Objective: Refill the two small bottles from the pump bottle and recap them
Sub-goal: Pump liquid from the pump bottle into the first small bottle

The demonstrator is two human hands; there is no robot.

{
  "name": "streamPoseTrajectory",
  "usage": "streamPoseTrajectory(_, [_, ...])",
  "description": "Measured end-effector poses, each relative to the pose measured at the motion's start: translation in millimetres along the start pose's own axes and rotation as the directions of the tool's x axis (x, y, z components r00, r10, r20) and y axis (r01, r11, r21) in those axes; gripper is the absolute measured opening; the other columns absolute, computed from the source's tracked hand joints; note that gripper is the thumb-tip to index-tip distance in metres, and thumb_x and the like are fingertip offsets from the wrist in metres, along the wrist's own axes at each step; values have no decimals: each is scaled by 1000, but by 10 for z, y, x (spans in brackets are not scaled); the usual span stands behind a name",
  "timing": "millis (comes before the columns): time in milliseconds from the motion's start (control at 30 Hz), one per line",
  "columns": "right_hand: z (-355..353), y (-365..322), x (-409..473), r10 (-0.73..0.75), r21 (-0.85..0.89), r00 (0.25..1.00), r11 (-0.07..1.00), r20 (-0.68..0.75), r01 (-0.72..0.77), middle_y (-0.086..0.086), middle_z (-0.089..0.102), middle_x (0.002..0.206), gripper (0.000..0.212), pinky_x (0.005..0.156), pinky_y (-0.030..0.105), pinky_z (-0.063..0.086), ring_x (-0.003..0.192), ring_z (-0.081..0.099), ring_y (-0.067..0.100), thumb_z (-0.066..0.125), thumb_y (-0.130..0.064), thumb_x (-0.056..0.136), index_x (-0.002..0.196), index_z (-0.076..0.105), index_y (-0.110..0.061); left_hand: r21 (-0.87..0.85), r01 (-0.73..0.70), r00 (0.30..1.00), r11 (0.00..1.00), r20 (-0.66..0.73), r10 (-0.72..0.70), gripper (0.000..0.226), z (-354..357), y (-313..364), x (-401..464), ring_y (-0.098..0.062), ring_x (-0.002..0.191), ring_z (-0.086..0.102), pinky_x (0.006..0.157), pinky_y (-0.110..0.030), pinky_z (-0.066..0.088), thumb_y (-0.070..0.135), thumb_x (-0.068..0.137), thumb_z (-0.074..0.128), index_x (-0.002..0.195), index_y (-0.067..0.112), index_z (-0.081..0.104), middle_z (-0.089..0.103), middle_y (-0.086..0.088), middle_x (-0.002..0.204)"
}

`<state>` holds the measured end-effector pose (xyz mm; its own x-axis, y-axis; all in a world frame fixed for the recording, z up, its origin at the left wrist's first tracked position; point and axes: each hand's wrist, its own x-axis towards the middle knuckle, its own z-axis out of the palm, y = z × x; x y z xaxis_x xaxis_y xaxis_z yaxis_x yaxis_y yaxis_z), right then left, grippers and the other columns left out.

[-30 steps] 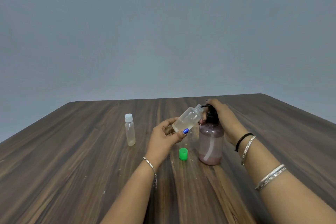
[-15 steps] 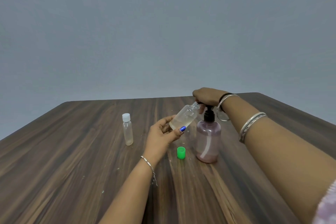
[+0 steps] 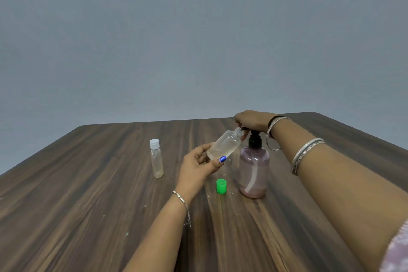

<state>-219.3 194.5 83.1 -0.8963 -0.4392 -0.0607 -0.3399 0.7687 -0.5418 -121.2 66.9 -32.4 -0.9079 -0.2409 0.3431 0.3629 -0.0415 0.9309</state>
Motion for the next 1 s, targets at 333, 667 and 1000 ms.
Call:
streamPoseTrajectory(333, [25, 28, 36, -24, 16, 999, 1000, -39, 25, 25, 63, 97, 30, 56, 26, 32, 63, 44, 24, 28, -3, 93, 66, 35, -13, -20, 11, 1000, 1000, -11, -11, 36, -8, -2, 15, -26, 97, 62, 70, -20, 56, -7, 78, 65, 108, 12, 59, 66, -17, 106])
streamPoseTrajectory(667, [109, 39, -30, -21, -115, 998, 993, -66, 14, 5, 40, 62, 37, 50, 22, 23, 53, 28, 15, 36, 4, 92, 60, 27, -12, -20, 28, 1000, 999, 13, -28, 41, -5, -22, 7, -21, 96, 63, 76, -24, 56, -6, 78, 65, 115, 6, 57, 67, -13, 105])
streamPoseTrajectory(1000, [-34, 52, 11, -19, 39, 1000, 999, -19, 20, 21, 61, 83, 26, 55, 27, 30, 71, 46, 26, 27, -11, 89, 66, 38, -12, -32, 46, 999, 998, 2, -46, 41, 1, -13, 14, -27, 98, 62, 73, -23, 56, -9, 78, 64, 117, 2, 56, 67, -12, 102])
